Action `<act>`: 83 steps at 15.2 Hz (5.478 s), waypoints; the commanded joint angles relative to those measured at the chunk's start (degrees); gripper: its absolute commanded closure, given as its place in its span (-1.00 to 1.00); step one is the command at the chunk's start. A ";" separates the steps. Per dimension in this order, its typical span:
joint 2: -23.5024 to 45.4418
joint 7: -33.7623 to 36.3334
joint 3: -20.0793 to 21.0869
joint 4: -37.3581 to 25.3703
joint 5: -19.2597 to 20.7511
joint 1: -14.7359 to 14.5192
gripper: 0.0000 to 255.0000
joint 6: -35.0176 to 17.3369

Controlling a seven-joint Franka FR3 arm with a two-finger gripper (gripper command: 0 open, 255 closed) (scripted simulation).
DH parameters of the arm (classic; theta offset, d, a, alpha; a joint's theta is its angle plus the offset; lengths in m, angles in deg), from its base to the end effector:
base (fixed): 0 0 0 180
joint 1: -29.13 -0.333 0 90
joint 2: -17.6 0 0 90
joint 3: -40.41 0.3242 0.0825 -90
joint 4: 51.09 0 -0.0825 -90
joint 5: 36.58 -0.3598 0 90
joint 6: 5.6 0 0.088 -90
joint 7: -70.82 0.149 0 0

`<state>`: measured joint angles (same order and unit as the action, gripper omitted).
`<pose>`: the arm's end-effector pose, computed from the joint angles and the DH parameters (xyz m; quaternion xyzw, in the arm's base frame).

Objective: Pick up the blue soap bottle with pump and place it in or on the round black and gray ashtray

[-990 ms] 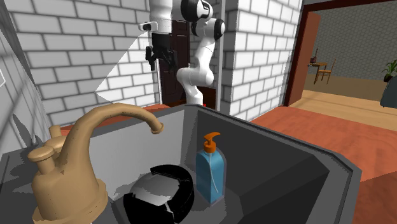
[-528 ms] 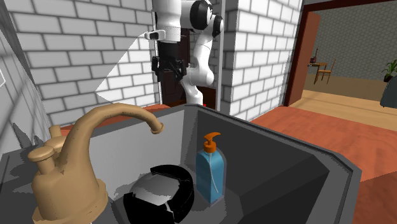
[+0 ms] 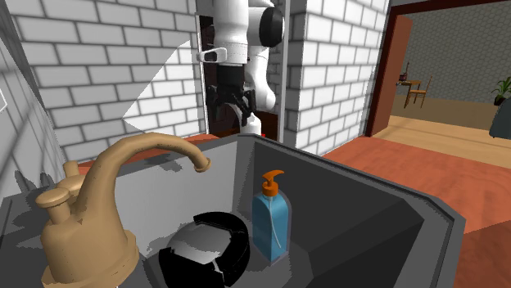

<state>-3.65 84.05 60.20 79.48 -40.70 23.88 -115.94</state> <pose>0.3743 0.1916 0.4663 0.9965 0.0794 0.0085 0.0265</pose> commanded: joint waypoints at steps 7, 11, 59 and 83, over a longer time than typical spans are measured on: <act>14.65 9.62 6.18 -9.25 2.81 -1.06 -1.00 -7.57; 22.71 14.93 8.34 -15.65 6.42 -2.32 -1.00 -9.82; 31.69 20.20 9.68 -31.80 10.79 -5.42 1.00 -3.20; 44.05 3.95 4.01 -64.54 12.72 1.33 1.00 17.40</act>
<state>40.43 88.25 64.28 14.57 -27.94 24.98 -98.17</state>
